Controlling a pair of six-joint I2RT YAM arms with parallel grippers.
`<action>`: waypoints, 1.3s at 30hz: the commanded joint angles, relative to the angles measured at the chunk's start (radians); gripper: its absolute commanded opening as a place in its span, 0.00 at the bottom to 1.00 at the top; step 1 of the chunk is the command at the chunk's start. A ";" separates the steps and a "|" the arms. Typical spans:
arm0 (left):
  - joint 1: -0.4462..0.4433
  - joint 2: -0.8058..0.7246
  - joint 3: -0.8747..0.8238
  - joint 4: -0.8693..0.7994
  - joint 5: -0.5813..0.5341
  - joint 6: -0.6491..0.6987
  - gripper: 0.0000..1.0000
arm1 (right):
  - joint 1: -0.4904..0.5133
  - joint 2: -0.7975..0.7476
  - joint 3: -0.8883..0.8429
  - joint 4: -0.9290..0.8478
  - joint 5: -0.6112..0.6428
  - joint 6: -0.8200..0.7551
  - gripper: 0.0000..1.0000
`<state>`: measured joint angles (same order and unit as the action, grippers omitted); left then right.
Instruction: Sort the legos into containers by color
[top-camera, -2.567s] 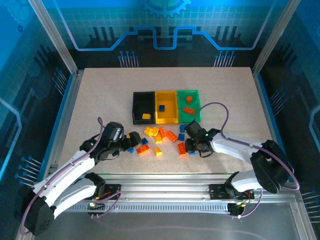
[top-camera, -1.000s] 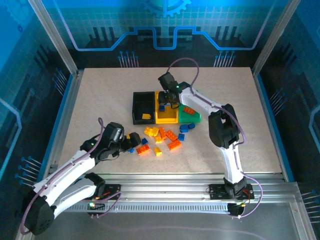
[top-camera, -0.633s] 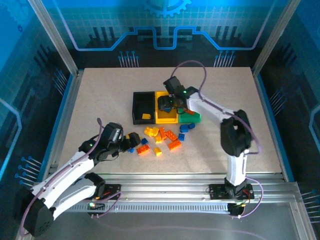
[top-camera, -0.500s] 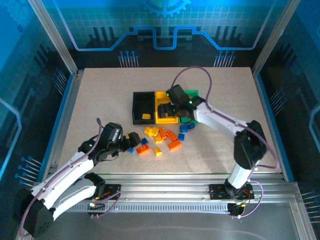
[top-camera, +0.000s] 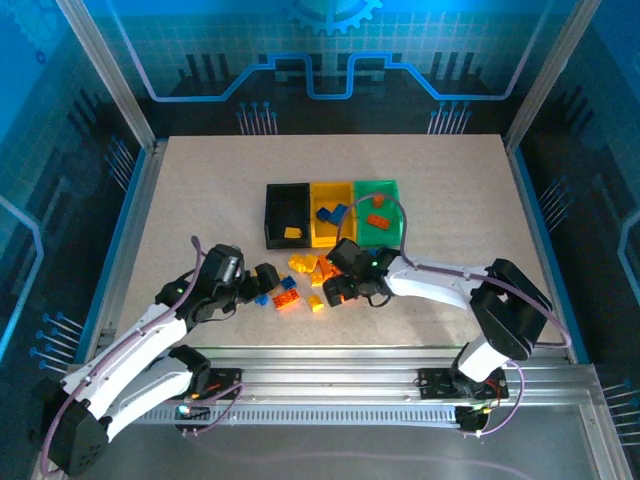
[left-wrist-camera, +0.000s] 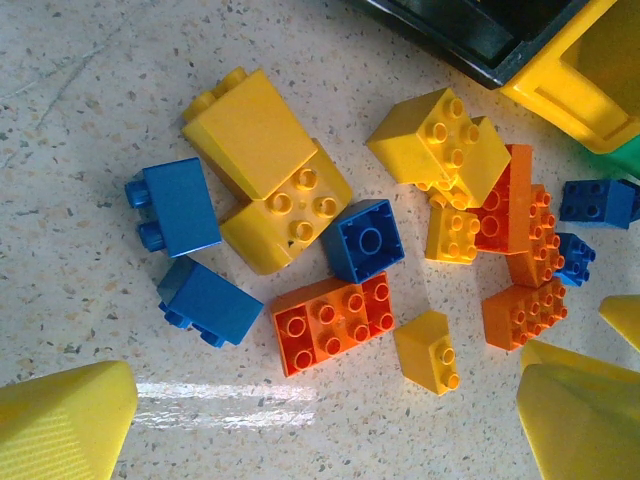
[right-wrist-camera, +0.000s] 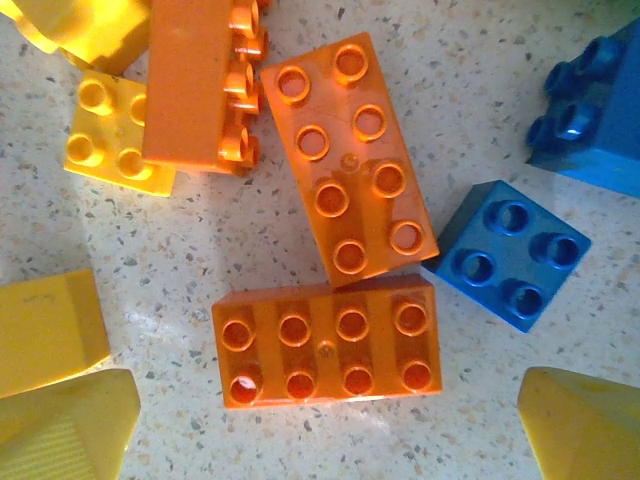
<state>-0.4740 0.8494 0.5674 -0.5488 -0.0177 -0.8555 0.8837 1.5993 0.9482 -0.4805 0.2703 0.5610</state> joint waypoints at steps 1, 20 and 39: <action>0.008 -0.012 -0.020 -0.029 0.018 0.016 0.99 | 0.015 0.060 0.000 0.035 0.029 0.020 0.98; 0.008 -0.012 -0.023 -0.029 0.015 0.019 0.99 | 0.020 0.098 0.004 0.036 0.053 0.024 0.66; 0.010 0.008 0.002 -0.007 0.027 0.026 0.99 | -0.402 0.006 0.318 -0.159 0.060 0.008 0.62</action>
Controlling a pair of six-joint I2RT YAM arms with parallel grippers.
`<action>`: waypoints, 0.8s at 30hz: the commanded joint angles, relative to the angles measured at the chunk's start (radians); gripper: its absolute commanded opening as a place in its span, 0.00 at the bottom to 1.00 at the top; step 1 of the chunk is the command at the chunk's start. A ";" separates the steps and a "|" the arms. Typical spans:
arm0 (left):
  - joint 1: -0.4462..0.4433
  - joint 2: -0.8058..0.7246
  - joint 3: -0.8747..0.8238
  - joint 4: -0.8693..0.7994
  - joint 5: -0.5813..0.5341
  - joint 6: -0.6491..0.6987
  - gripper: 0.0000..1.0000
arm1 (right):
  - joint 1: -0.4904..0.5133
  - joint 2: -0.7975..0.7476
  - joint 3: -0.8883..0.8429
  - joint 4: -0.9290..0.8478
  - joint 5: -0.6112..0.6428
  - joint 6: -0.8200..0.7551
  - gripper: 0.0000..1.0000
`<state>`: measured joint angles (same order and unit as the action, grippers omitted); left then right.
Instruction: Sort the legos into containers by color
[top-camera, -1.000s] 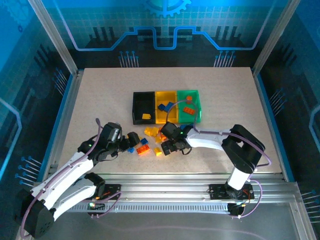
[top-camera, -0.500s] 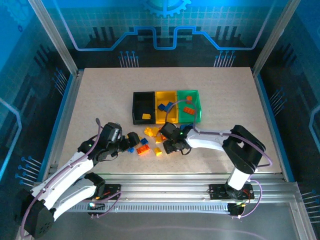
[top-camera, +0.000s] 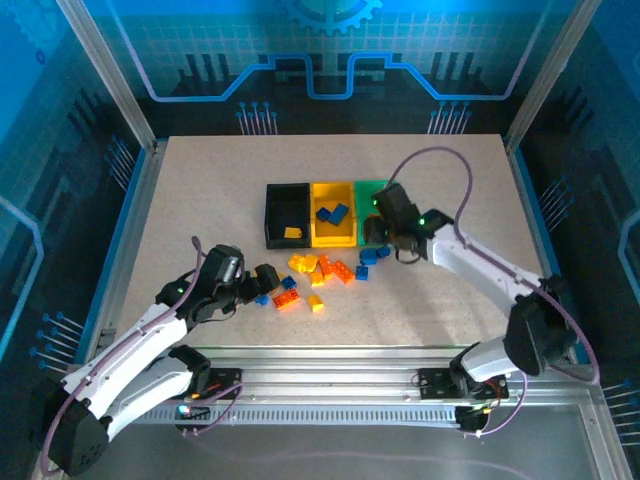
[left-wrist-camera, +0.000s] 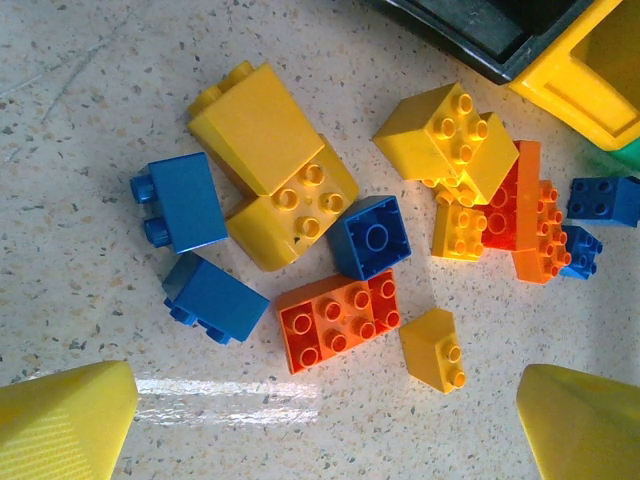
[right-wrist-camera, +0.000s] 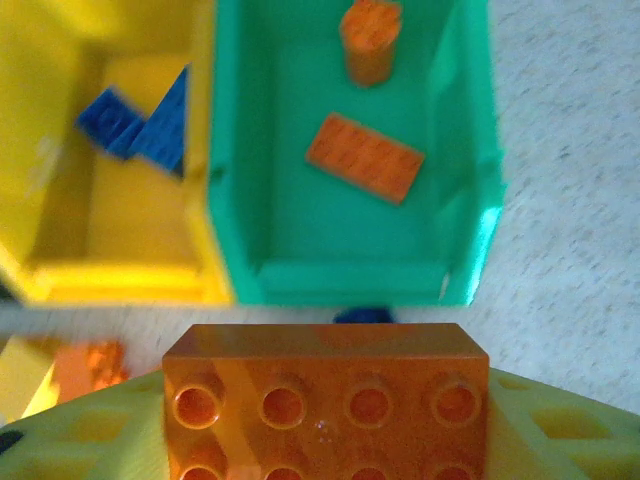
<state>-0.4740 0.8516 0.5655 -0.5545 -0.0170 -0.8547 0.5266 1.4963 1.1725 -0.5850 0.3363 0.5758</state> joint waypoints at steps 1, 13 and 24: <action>0.009 0.009 0.004 0.001 0.027 0.025 0.99 | -0.060 0.152 0.132 -0.066 -0.005 -0.008 0.62; 0.008 0.028 0.024 -0.006 0.040 0.072 0.99 | -0.117 0.488 0.547 -0.179 -0.029 0.023 0.92; -0.192 0.180 0.100 -0.077 -0.085 0.131 0.94 | -0.047 0.275 0.309 -0.069 -0.046 0.016 0.93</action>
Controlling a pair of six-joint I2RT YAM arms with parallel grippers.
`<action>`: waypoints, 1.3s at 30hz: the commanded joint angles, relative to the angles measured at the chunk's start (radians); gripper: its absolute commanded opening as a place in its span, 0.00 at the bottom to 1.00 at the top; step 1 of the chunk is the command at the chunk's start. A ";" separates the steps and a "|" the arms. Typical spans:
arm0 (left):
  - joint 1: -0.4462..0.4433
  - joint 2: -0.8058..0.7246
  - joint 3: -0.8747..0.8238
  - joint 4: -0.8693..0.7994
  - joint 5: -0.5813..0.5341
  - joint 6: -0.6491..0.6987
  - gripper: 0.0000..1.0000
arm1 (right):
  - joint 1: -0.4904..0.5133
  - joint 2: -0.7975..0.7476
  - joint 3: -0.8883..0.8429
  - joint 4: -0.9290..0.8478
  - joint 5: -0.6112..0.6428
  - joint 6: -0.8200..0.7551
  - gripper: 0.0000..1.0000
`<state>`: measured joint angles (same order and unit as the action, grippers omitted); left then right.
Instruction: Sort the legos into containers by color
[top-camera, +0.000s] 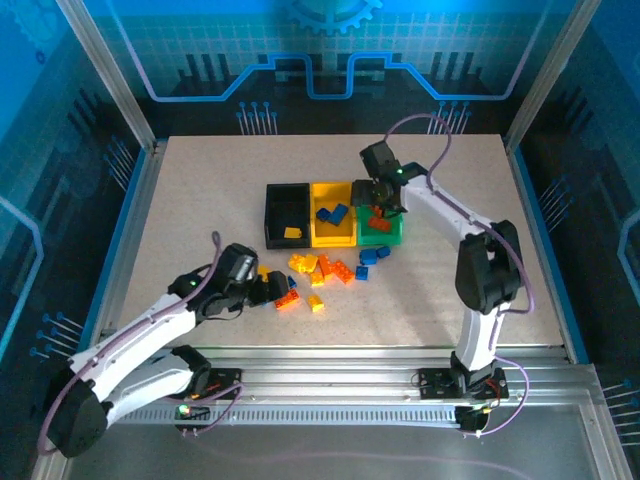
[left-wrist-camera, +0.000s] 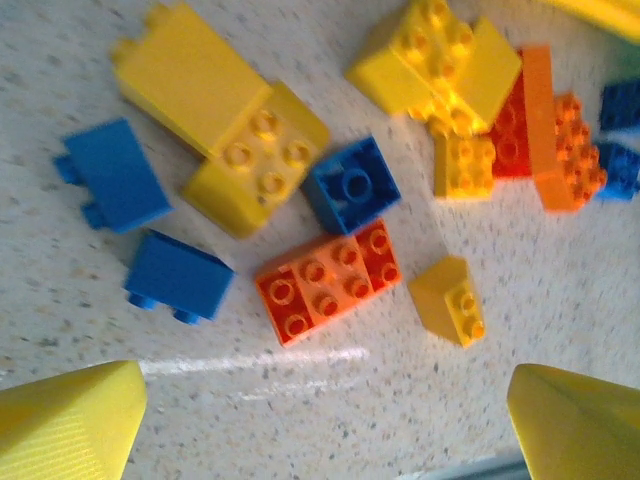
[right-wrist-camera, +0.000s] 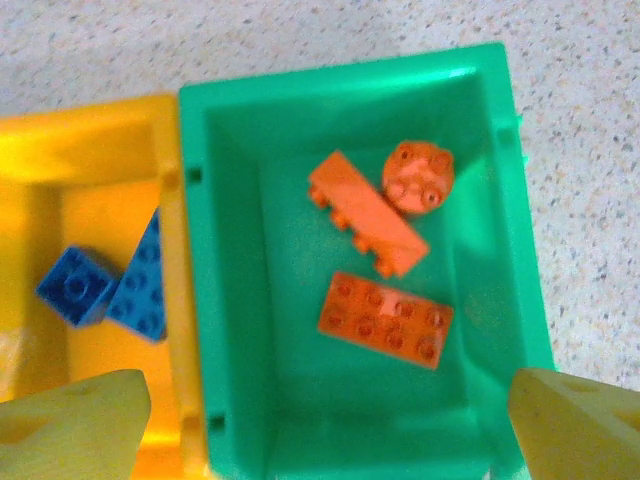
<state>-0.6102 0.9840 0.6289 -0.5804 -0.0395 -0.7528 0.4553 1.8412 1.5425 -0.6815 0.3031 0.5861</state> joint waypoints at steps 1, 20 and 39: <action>-0.085 0.077 0.042 -0.048 -0.078 0.027 0.93 | 0.027 -0.090 -0.092 0.037 -0.019 0.011 0.93; -0.055 0.082 -0.005 -0.077 -0.288 -0.074 0.70 | 0.029 -0.214 -0.309 0.123 -0.049 0.044 0.93; 0.011 0.321 -0.080 0.238 -0.288 0.062 0.53 | 0.015 -0.250 -0.304 0.109 -0.056 0.043 0.93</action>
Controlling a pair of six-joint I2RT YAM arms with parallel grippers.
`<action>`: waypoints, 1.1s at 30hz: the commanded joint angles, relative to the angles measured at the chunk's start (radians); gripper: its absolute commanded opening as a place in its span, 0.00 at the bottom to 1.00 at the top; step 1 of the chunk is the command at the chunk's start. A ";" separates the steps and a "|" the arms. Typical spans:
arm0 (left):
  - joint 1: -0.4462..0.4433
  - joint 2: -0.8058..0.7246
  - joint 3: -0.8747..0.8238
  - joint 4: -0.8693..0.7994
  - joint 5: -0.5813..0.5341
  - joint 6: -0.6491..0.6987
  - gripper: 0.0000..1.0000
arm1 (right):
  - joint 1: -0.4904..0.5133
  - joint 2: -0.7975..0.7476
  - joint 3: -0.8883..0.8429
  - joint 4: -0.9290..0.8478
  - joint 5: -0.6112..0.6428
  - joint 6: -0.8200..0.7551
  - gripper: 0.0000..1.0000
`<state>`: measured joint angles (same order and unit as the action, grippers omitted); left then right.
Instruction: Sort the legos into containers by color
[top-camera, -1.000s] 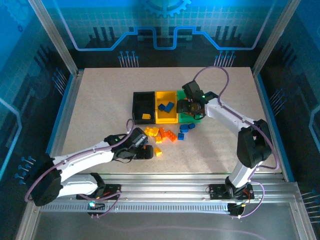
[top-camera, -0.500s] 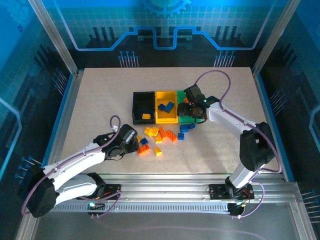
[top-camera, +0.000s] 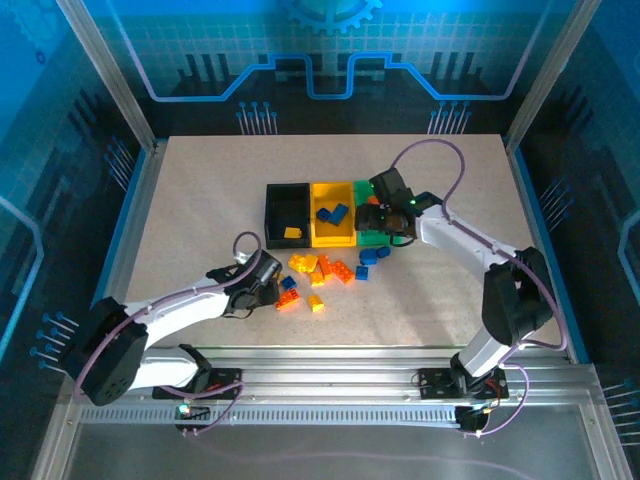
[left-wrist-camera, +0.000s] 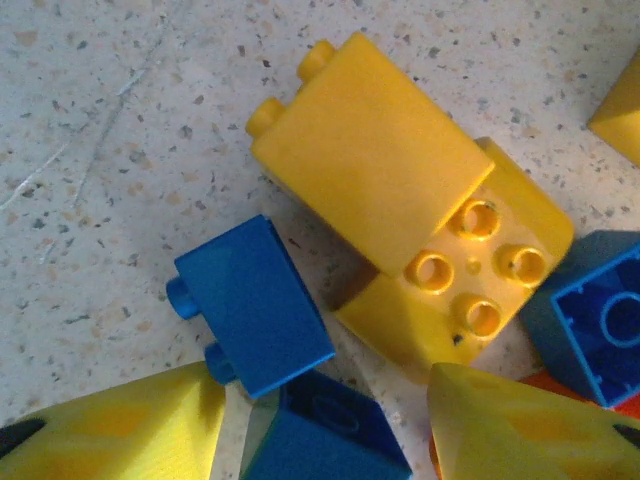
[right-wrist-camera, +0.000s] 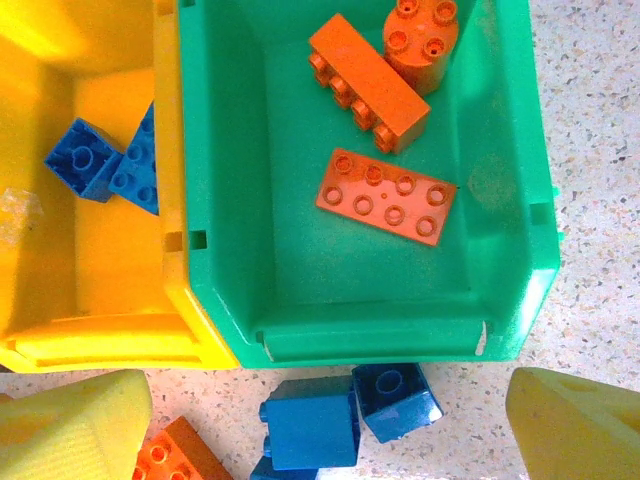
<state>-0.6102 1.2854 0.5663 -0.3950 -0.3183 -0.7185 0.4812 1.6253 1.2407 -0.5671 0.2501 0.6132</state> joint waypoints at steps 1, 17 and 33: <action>0.011 0.025 -0.016 0.055 -0.008 0.029 0.49 | -0.010 -0.037 -0.004 -0.005 -0.002 0.016 0.93; -0.011 -0.207 0.104 -0.169 0.060 -0.017 0.32 | -0.040 -0.081 -0.069 0.022 -0.012 0.029 0.93; -0.010 0.583 1.015 -0.127 0.038 0.188 0.28 | -0.040 -0.205 -0.252 0.026 -0.026 0.051 0.93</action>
<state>-0.6182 1.7874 1.4891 -0.4778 -0.2440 -0.6041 0.4488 1.4544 1.0061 -0.5381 0.2264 0.6487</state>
